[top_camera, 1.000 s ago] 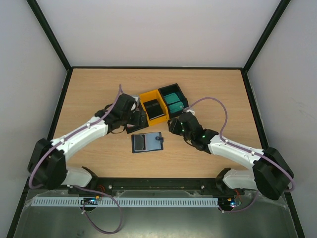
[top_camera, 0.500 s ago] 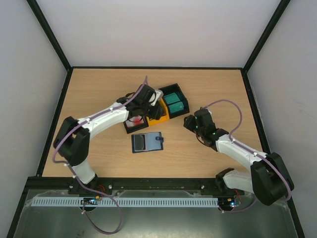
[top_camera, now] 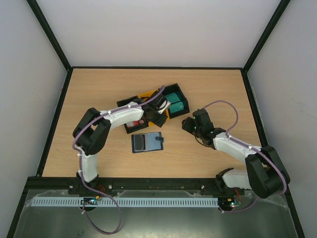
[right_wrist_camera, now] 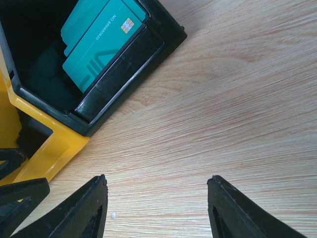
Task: Put the credit cards into the card holder
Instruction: Pick up the credit card from the storage box.
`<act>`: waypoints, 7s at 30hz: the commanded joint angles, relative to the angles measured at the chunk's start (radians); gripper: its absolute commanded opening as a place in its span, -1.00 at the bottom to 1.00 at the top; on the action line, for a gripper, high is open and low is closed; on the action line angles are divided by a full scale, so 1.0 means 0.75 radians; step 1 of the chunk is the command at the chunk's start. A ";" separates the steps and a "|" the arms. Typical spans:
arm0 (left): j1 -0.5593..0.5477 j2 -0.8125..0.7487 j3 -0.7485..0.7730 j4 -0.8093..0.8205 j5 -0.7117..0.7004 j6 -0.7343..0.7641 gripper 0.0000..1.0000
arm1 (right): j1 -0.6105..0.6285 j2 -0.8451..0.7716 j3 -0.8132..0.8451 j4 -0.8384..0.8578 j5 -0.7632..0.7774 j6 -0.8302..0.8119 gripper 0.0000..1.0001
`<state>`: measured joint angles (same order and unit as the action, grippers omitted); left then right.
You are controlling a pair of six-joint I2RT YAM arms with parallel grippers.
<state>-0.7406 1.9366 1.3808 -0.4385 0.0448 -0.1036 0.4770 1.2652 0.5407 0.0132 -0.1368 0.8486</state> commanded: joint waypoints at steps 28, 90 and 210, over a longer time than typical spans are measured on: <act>0.061 0.221 0.327 -0.128 -0.266 0.104 -0.06 | -0.006 0.085 -0.007 0.079 -0.060 0.006 0.07; 0.016 0.132 0.358 -0.411 0.114 0.180 -0.46 | -0.006 0.547 0.257 0.158 -0.139 -0.090 -0.02; -0.021 0.124 0.319 -0.407 -0.042 0.156 -0.42 | -0.006 0.561 0.181 0.225 -0.193 -0.062 -0.02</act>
<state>-0.7483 2.0750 1.6215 -0.7170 0.0105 0.0177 0.4770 1.6588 0.6964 0.1974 -0.2821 0.7937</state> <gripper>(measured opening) 0.303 0.488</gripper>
